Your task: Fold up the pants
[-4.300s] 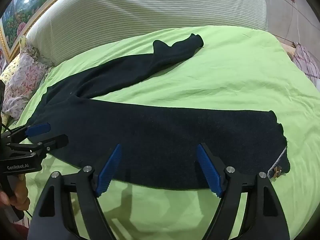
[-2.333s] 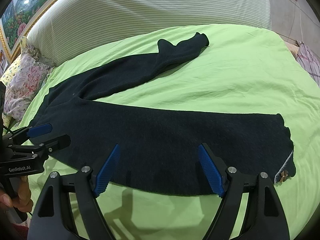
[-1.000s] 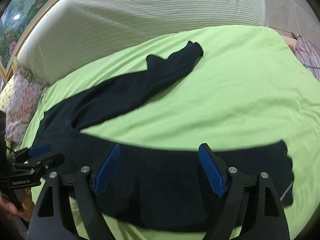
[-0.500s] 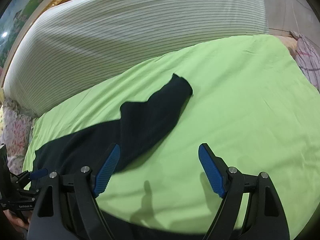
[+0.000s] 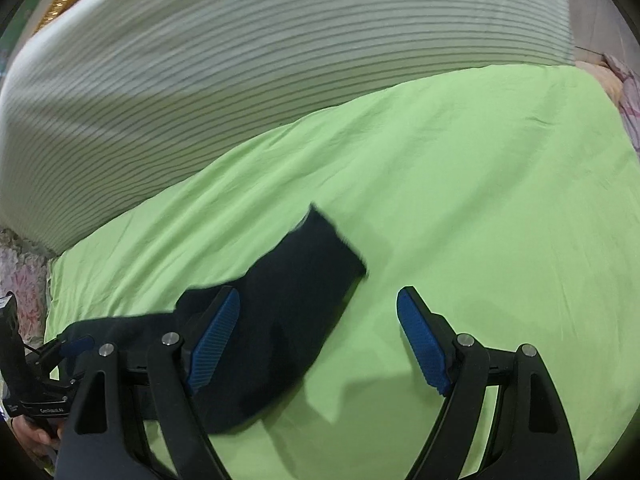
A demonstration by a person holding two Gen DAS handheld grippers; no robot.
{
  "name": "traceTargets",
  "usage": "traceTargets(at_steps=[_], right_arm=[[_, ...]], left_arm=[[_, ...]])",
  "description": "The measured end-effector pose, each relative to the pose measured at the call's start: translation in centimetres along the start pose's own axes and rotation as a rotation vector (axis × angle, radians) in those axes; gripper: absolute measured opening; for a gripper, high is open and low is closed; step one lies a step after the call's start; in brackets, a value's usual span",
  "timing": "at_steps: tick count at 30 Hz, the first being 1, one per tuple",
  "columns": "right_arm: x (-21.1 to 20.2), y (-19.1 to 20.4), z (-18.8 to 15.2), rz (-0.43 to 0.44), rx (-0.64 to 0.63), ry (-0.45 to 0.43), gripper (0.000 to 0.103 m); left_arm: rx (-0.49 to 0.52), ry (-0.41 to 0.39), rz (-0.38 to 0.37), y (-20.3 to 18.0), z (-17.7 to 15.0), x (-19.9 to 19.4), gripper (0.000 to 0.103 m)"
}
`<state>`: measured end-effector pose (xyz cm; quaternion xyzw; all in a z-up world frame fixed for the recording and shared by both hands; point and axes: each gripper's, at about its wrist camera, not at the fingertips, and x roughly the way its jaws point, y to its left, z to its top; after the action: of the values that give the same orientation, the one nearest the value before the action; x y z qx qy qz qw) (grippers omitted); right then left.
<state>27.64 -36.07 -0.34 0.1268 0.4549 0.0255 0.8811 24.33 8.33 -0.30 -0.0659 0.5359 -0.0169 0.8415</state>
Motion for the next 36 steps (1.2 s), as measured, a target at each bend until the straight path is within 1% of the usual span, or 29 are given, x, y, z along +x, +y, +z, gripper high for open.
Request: traceTargets(at_steps=[4,7,11,13,14,15,17,18,19,20,21,22,24,26,27,29,32,34,36], right_arm=[[2.0,0.0,2.4,-0.004,-0.035,0.021,0.081],[3.6,0.3,4.0,-0.012,-0.065,0.038,0.081],[5.4,1.1,5.0,0.007,-0.113,0.068,0.081],[6.3,1.4,5.2,0.004,-0.132,0.085,0.081],[6.7,1.5,5.4,0.015,-0.135,0.098,0.079],[7.0,1.5,5.3,0.027,-0.133,0.109,0.073],[7.4,1.4,5.1,0.045,-0.119,0.132,0.038],[7.4,1.2,4.9,0.054,-0.107,0.139,0.030],[7.2,1.0,4.8,0.059,-0.099,0.138,0.017],[6.7,0.7,4.5,0.060,-0.092,0.122,0.015],[6.4,0.5,4.5,0.060,-0.089,0.112,0.014],[5.7,0.2,4.3,0.063,-0.080,0.096,0.012],[4.3,-0.7,3.8,0.069,-0.061,0.074,0.011],[2.9,-1.3,3.6,0.076,-0.041,0.053,0.010],[2.0,-1.7,3.3,0.079,-0.030,0.041,0.009],[0.2,-2.6,2.8,0.095,-0.009,0.016,0.009],[-2.8,-4.1,1.4,0.119,0.018,-0.021,0.008],[-3.4,-4.8,1.1,0.140,0.027,-0.046,0.008],[-5.5,-5.6,-0.2,0.152,0.028,-0.072,0.007]], left_arm=[[0.037,0.044,0.000,0.0,1.9,2.1,0.089],[0.059,0.077,-0.021,0.0,2.9,3.5,0.089],[0.094,0.109,-0.025,-0.2,3.7,5.0,0.089],[0.123,0.124,-0.013,-0.4,4.0,5.9,0.089],[0.129,0.131,-0.009,-0.5,4.2,6.3,0.089],[0.133,0.146,-0.023,-0.5,4.4,6.7,0.089],[0.147,0.180,-0.042,-0.6,4.4,7.5,0.089],[0.160,0.183,-0.038,-1.0,4.5,7.8,0.088],[0.178,0.188,-0.035,-1.3,4.4,8.0,0.086],[0.205,0.195,-0.033,-1.7,4.3,8.2,0.083],[0.221,0.197,-0.036,-2.1,4.2,8.2,0.073],[0.240,0.198,-0.045,-2.4,4.1,8.3,0.066],[0.273,0.210,-0.071,-3.2,3.8,8.4,0.030],[0.293,0.198,-0.085,-3.8,3.5,7.9,0.016],[0.297,0.187,-0.093,-4.0,3.3,7.4,0.012],[0.297,0.169,-0.106,-4.1,2.9,6.3,0.010],[0.297,0.141,-0.133,-4.0,1.2,3.9,0.008],[0.298,0.130,-0.140,-4.1,0.1,2.5,0.007],[0.297,0.114,-0.159,-4.2,-1.3,1.1,0.007]])
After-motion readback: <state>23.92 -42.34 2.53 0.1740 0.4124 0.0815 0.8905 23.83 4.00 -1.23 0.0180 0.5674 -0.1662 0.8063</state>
